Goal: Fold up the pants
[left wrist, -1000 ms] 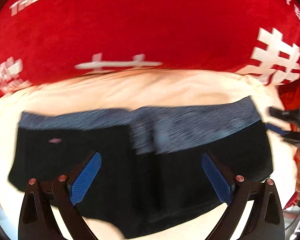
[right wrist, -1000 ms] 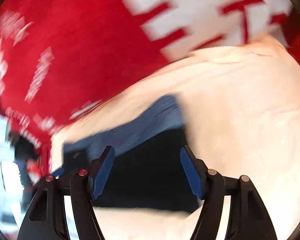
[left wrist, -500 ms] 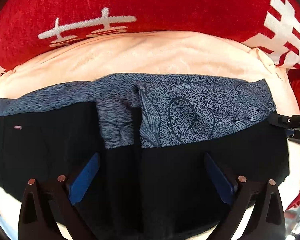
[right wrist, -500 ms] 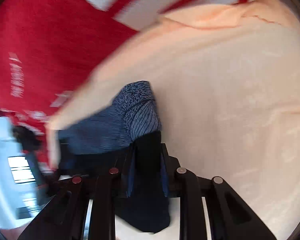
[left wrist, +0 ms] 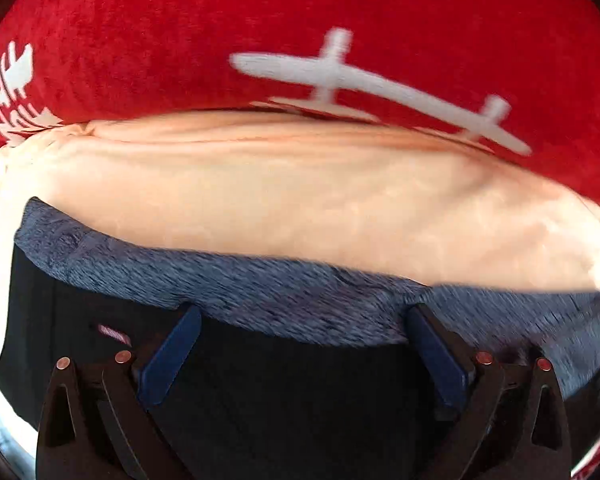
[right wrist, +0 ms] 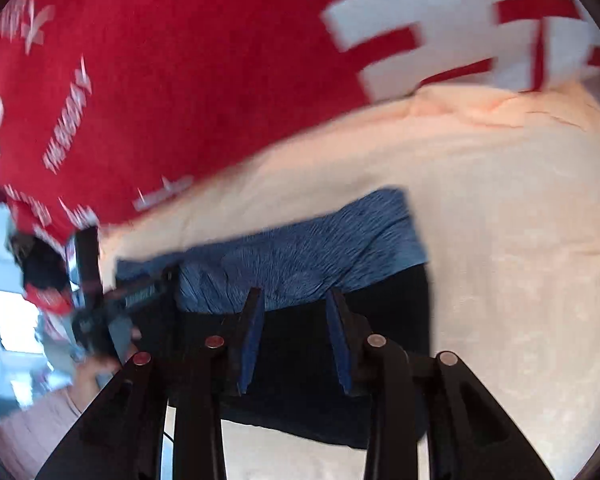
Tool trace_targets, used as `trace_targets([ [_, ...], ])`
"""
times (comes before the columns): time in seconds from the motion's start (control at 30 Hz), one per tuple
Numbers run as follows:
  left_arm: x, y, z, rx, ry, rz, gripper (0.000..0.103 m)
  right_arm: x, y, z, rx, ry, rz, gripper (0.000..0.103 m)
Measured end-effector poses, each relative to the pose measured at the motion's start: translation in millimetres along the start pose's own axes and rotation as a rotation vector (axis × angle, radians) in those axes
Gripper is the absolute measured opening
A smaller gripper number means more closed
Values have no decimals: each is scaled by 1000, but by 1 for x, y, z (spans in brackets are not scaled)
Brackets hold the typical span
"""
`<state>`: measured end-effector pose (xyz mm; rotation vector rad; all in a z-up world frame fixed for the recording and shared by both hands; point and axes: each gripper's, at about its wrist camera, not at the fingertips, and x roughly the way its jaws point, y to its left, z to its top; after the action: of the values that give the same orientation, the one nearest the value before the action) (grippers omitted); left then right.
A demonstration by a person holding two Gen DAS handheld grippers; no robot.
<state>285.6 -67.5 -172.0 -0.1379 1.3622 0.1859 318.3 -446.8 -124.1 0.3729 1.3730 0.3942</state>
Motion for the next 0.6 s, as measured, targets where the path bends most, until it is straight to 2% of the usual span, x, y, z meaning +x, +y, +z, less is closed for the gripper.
trace_targets([
  [0.07, 4, 7, 9, -18, -19, 42, 103, 11, -7, -9, 13, 36, -17, 35],
  [0.17, 6, 22, 20, -40, -12, 111, 103, 2, -19, -14, 9, 16, -13, 34],
  [0.23, -3, 30, 20, -42, -6, 103, 103, 1, -12, -12, 11, 27, -20, 34],
  [0.4, -39, 27, 3, 23, -17, 58, 103, -17, -4, -13, -28, 21, -57, 36],
  [0.47, -51, 16, -9, 50, -10, 24, 103, -15, 5, -19, -18, 20, -63, 36],
  [0.53, -56, 7, -24, 76, 4, 21, 103, -8, 16, -25, -14, 31, -65, 36],
  [0.6, -60, 14, -48, 80, 26, 15, 103, 0, 27, -29, -21, 47, -67, 36],
])
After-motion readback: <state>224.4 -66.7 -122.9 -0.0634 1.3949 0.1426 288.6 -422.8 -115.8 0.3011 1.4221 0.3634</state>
